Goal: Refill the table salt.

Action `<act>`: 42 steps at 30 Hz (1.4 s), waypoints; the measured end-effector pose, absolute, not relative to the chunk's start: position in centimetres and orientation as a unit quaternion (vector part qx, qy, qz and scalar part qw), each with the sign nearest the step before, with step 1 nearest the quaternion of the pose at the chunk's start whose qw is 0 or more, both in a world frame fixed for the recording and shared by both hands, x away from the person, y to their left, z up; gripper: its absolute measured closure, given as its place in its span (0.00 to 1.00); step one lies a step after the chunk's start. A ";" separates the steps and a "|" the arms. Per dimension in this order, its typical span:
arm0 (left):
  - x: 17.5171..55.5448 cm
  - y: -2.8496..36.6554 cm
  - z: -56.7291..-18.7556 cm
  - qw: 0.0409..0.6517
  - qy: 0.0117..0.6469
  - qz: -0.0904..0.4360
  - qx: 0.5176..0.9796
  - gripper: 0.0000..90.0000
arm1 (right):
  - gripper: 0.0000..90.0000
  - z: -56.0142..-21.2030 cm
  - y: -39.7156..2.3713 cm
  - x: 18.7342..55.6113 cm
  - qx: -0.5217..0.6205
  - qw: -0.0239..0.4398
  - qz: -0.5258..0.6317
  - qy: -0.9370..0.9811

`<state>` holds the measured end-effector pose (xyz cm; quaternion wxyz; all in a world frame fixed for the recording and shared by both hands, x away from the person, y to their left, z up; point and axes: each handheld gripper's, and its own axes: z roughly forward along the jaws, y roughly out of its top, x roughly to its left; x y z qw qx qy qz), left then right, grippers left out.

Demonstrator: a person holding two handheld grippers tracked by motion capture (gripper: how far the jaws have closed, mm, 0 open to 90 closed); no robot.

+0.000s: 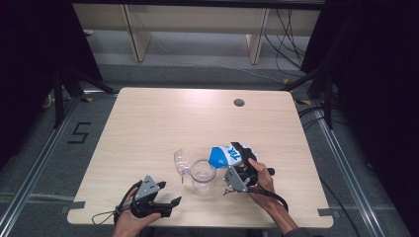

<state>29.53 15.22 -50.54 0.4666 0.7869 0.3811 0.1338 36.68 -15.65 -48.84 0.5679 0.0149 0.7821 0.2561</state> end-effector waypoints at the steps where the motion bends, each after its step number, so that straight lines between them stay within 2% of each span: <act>1: 29.5 15.2 -50.6 0.469 0.381 0.134 0.786 0.25 | 0.46 -48.7 -15.6 36.7 0.004 0.572 0.251 0.781; 7: 29.5 15.2 -50.6 0.467 0.382 0.134 0.787 0.25 | 0.46 -48.8 -15.4 36.8 0.005 0.569 0.256 0.782; 13: 29.6 15.3 -50.5 0.466 0.376 0.136 0.789 0.25 | 0.46 -48.4 -15.4 36.7 -0.008 0.587 0.229 0.777; 27: 29.6 15.2 -50.6 0.468 0.378 0.135 0.787 0.25 | 0.46 -48.8 -15.1 36.8 -0.001 0.579 0.234 0.781; 41: 29.6 15.2 -50.5 0.469 0.382 0.134 0.785 0.25 | 0.47 -48.8 -14.6 36.5 -0.038 0.611 0.198 0.766; 42: 29.6 15.3 -50.5 0.468 0.381 0.134 0.786 0.25 | 0.47 -49.1 -14.5 36.3 -0.018 0.600 0.207 0.772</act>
